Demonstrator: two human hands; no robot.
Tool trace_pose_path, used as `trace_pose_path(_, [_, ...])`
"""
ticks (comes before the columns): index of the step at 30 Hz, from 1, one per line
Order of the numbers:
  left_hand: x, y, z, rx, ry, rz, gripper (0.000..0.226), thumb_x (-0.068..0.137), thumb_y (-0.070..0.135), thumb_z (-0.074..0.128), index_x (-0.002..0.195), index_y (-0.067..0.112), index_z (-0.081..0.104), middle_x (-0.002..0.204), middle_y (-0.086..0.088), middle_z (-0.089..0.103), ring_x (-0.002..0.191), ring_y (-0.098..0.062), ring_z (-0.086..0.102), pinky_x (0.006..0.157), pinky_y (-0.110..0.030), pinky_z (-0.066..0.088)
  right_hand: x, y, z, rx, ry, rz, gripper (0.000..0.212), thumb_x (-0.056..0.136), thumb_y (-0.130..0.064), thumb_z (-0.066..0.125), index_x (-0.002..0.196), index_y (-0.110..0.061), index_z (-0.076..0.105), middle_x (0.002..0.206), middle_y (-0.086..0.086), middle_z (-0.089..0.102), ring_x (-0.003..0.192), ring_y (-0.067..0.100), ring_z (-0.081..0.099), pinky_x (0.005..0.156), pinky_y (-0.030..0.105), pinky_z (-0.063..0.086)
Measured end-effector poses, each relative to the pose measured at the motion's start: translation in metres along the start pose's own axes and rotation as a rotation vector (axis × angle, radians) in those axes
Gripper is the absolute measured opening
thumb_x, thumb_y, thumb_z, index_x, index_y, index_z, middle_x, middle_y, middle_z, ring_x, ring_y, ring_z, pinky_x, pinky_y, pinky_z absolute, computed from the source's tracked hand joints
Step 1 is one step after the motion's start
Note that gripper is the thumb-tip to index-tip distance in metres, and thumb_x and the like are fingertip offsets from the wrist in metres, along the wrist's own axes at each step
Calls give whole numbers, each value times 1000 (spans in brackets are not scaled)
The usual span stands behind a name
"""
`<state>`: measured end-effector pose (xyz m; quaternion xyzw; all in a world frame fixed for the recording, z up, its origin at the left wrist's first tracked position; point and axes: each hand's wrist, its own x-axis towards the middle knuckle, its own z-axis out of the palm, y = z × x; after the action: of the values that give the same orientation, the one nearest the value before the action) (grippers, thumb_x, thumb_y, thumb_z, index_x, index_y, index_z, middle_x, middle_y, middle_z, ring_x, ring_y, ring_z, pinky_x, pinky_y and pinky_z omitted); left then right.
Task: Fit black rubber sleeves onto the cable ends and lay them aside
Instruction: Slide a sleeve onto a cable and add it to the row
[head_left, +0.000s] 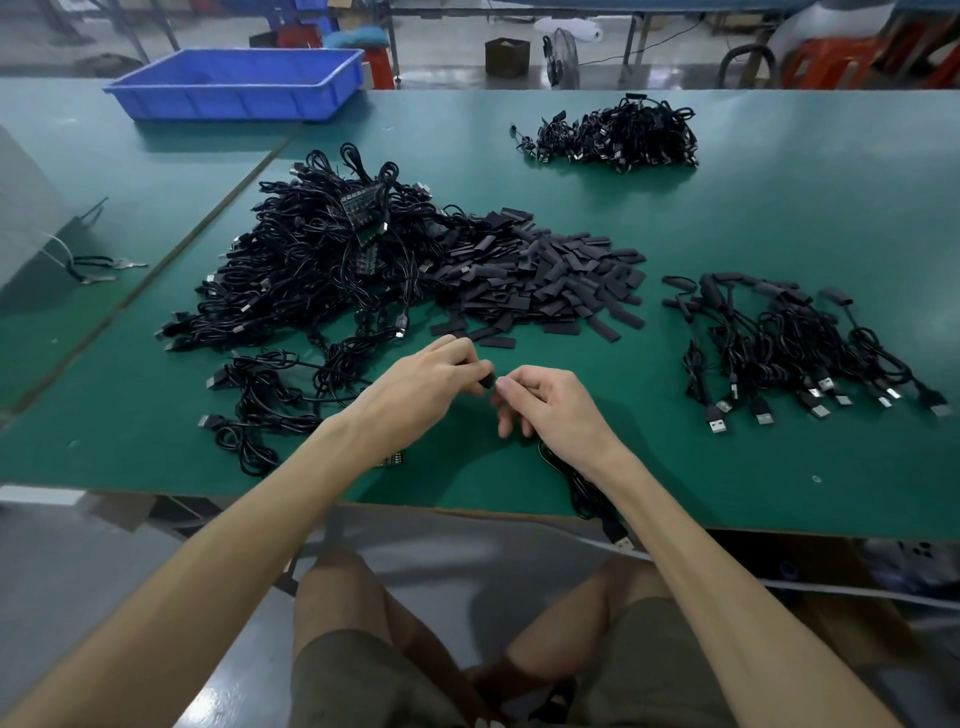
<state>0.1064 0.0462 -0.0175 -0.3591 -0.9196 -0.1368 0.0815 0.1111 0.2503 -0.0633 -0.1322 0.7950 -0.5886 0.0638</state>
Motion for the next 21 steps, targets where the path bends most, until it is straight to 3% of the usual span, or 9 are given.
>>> trace_pose_path(5, [-2, 6, 1, -5, 12, 20, 31, 97, -10, 53, 122, 4, 66, 105, -6, 55, 101, -23, 50, 80, -41, 53, -1, -1, 0, 28, -26, 7, 21, 105, -20, 59, 94, -9, 72, 68, 2, 73, 63, 17, 61, 62, 29, 46])
trace_pose_path(9, [-2, 7, 1, 2, 18, 28, 35, 95, -13, 50, 119, 5, 66, 104, -6, 55, 99, -24, 50, 81, -41, 52, -2, -3, 2, 6, -2, 16, 23, 105, -23, 61, 92, -8, 73, 70, 4, 76, 61, 21, 58, 64, 39, 47])
trace_pose_path(15, [-4, 6, -1, 12, 17, 27, 38, 92, -14, 50, 121, 6, 67, 103, -6, 56, 97, -24, 50, 79, -41, 51, -3, -4, 2, 26, 21, 27, 19, 101, -27, 66, 88, -14, 70, 75, 0, 79, 55, 11, 57, 62, 22, 48])
trace_pose_path(21, [-5, -1, 8, -100, 40, -59, 38, 93, -17, 52, 120, 5, 68, 100, -4, 56, 97, -17, 51, 84, -37, 55, -4, -7, 0, 34, -14, 37, 18, 105, -21, 60, 96, -10, 70, 84, -2, 81, 63, 14, 61, 72, 27, 53])
